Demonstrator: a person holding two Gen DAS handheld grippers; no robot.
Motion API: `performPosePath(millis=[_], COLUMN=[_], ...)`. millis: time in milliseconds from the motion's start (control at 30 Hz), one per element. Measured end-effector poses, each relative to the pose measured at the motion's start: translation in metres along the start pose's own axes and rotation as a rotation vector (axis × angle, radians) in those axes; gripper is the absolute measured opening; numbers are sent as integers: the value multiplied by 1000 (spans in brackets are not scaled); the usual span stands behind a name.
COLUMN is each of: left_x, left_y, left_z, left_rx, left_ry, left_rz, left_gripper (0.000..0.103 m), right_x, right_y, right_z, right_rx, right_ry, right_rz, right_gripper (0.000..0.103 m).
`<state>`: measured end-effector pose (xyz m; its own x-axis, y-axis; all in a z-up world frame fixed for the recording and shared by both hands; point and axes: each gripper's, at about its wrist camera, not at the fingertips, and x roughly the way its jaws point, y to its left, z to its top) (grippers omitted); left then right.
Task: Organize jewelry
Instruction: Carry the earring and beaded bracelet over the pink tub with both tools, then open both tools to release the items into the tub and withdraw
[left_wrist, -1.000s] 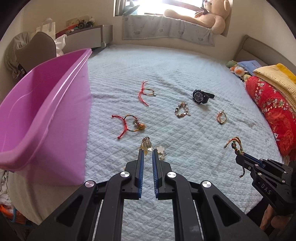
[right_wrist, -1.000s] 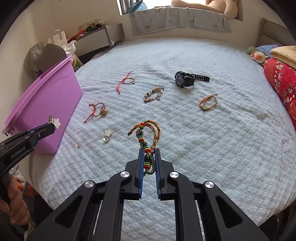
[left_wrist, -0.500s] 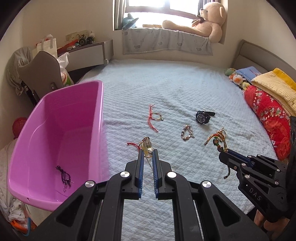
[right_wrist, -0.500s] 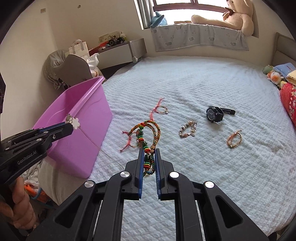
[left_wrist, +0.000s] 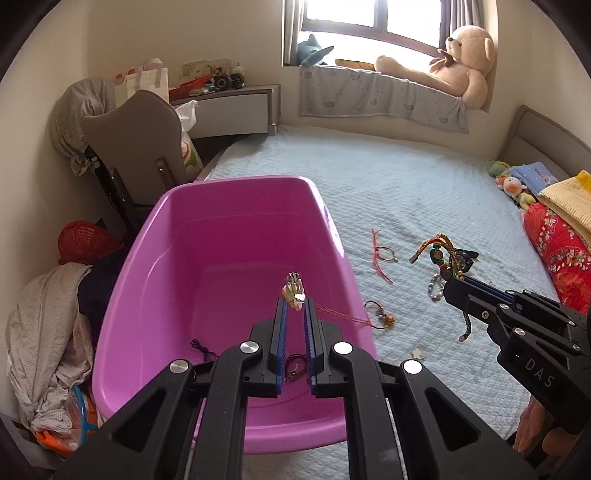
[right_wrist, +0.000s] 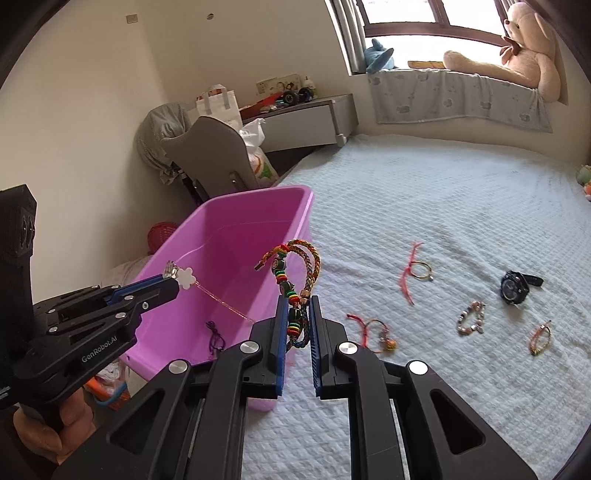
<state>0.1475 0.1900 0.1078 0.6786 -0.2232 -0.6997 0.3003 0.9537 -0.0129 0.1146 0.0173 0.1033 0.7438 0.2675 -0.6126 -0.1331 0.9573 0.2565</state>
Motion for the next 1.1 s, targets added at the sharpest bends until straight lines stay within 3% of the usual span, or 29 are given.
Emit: performPosePath(millis=[367, 733, 800, 833, 867, 900, 933, 967, 1100], left_x=[27, 58, 59, 59, 59, 58, 56, 53, 44], left_y=[58, 71, 72, 73, 74, 74, 75, 77, 79], left_z=[-19, -30, -31, -31, -31, -31, -31, -31, -31], left_rx=[-61, -70, -74, -76, -78, -82, -89, -96, -104], left_ry=[94, 168, 175, 175, 175, 170, 160, 140, 123], left_rz=[30, 65, 66, 71, 79, 88, 99, 108, 134], left_gripper=[10, 9, 9, 17, 35, 47, 77, 87, 92], right_x=[56, 91, 91, 89, 88, 86, 84, 82, 74], right_y=[67, 74, 74, 73, 73, 72, 72, 72, 68], right_z=[11, -2, -3, -3, -2, -2, -1, 0, 2], right_rx=[-74, -96, -96, -95, -96, -100, -104, -107, -111], right_ry=[95, 194, 191, 182, 171, 163, 155, 147, 125], right_rz=[75, 19, 3, -2, -12, -19, -23, -27, -37], right_gripper=[11, 11, 23, 33, 38, 39, 43, 48, 51])
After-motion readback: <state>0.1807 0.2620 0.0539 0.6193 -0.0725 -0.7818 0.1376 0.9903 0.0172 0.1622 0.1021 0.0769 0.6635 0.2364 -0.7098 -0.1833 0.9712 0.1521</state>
